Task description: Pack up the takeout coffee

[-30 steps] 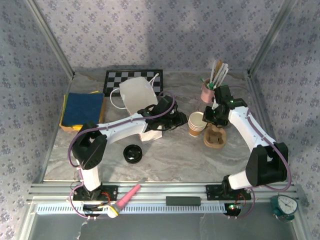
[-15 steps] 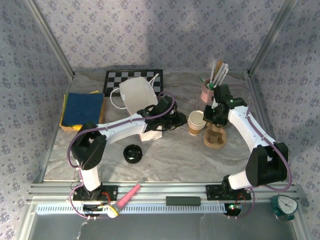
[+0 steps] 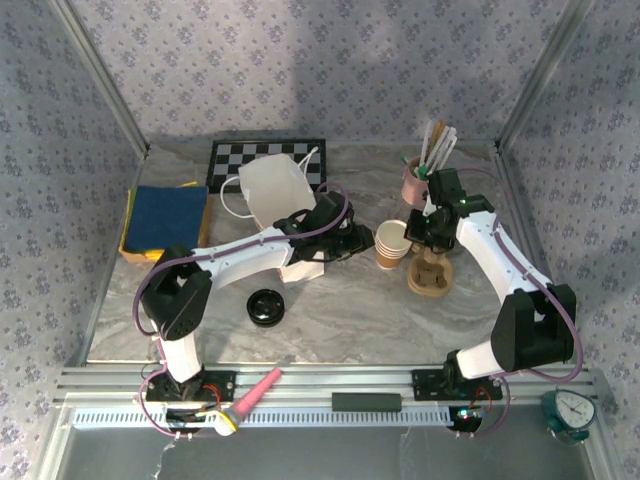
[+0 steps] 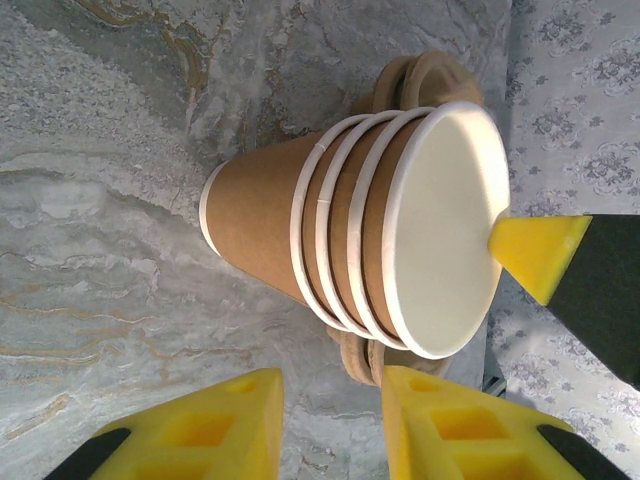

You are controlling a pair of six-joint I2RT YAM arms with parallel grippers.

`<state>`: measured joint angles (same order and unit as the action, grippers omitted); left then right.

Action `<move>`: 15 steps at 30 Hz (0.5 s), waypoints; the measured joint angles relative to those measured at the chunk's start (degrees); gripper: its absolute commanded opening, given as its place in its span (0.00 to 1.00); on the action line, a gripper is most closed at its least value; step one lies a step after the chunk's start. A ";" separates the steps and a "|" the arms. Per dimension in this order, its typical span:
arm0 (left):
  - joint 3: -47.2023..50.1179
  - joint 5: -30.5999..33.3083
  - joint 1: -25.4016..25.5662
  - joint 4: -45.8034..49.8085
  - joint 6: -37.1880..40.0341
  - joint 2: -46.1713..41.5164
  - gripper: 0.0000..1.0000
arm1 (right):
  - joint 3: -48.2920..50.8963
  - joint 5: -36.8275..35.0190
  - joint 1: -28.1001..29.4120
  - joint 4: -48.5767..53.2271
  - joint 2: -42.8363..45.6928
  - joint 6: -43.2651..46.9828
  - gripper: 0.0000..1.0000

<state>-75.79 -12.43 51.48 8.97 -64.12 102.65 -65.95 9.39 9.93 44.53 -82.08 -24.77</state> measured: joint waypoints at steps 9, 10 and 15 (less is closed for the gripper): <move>0.90 -0.13 -0.20 -1.66 0.52 -1.81 0.33 | 2.14 9.51 -6.16 -1.29 2.47 -2.45 0.00; 1.22 -0.33 -0.31 -2.51 0.42 -2.14 0.34 | 2.47 10.82 -6.91 -1.64 3.08 -2.95 0.00; 2.49 -1.75 -0.61 -6.88 -0.61 -2.54 0.36 | 4.68 16.39 -9.27 -3.82 5.27 -6.03 0.00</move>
<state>-73.30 -14.17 50.87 2.09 -64.73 100.12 -61.28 25.78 0.67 40.71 -76.82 -30.81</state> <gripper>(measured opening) 0.359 0.042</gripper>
